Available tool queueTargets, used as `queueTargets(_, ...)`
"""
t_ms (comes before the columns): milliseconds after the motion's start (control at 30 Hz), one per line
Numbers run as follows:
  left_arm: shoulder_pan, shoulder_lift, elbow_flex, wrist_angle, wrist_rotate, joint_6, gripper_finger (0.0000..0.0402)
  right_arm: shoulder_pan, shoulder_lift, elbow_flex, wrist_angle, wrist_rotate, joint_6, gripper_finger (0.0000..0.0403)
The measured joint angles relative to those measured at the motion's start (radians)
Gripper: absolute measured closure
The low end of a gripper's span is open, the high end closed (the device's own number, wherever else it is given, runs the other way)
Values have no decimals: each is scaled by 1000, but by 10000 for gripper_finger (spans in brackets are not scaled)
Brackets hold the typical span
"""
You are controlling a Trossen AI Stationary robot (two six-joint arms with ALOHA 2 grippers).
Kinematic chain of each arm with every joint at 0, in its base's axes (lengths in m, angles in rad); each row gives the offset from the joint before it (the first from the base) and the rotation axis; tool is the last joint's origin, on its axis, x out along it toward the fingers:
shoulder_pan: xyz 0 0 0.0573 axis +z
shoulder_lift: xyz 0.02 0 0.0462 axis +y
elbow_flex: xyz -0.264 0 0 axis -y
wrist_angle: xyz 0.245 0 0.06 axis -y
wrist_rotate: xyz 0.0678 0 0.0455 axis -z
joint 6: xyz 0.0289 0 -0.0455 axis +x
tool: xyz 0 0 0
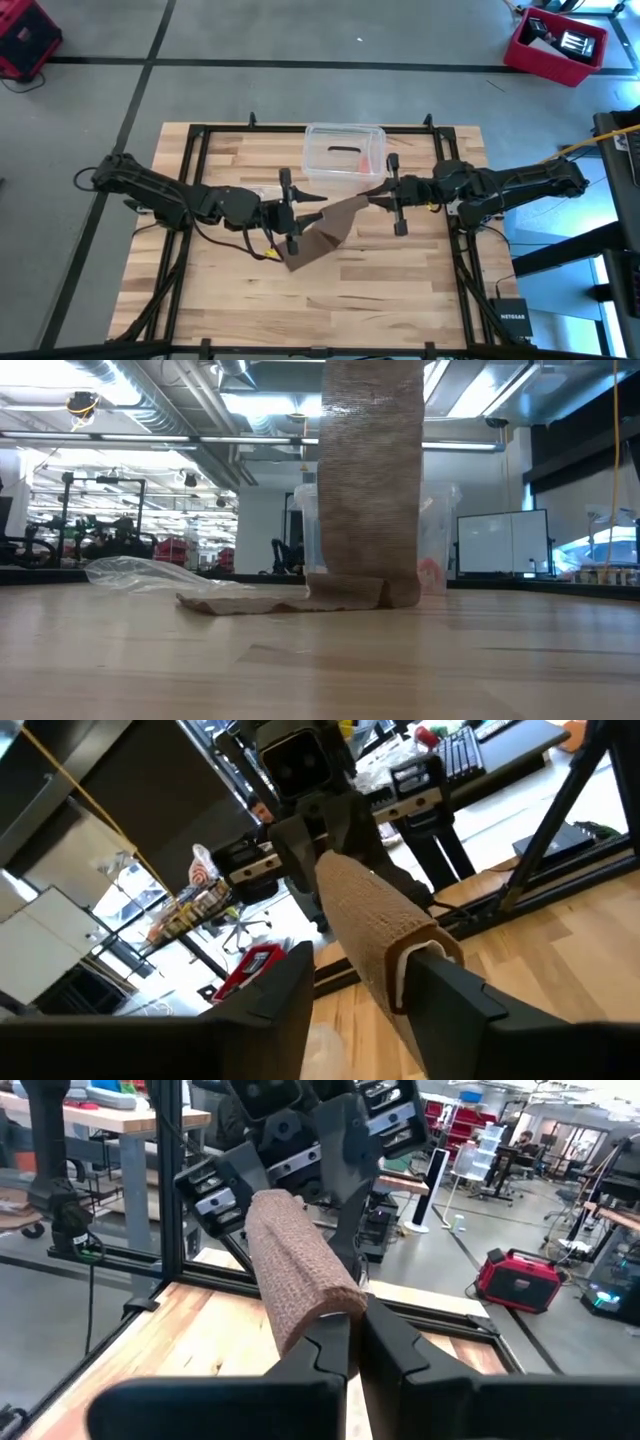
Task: Roll bandage
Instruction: Roll the brown bandage
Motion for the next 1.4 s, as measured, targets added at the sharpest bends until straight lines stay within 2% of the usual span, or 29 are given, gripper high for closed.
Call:
queueTargets(100, 0, 3, 0, 6, 1, 14, 315, 0, 0, 0, 7, 3, 7, 383)
queueTargets(167, 0, 3, 0, 9, -1, 26, 363, 0, 0, 0, 13, 9, 13, 368)
queueTargets(233, 0, 3, 0, 14, -5, 30, 388, 0, 0, 0, 12, 9, 46, 350)
queueTargets(400, -2, -3, 0, 29, -9, 25, 396, 0, -24, 1, -21, 49, 80, 295)
queueTargets(533, -18, -15, 0, 34, -26, 22, 398, 1, -82, 58, -219, 136, 82, 242)
queueTargets(633, -29, -45, -1, 65, -34, 23, 398, 0, -133, 128, -403, 163, 88, 210)
queueTargets(767, -34, -59, 2, 95, -27, 52, 399, 0, -176, 165, -554, 162, 118, 186)
queueTargets(900, -31, -59, -1, 139, -30, 63, 398, 0, -190, 164, -652, 160, 159, 184)
queueTargets(1033, -32, -65, 0, 231, -31, 132, 399, 0, -192, 76, -566, 103, 162, 194)
queueTargets(1267, -25, -63, 0, 282, -28, 166, 398, 0, -153, -201, -61, 83, 140, 209)
queueTargets(1400, -16, -63, 0, 287, -35, 207, 398, 0, -80, -285, 123, 83, 143, 208)
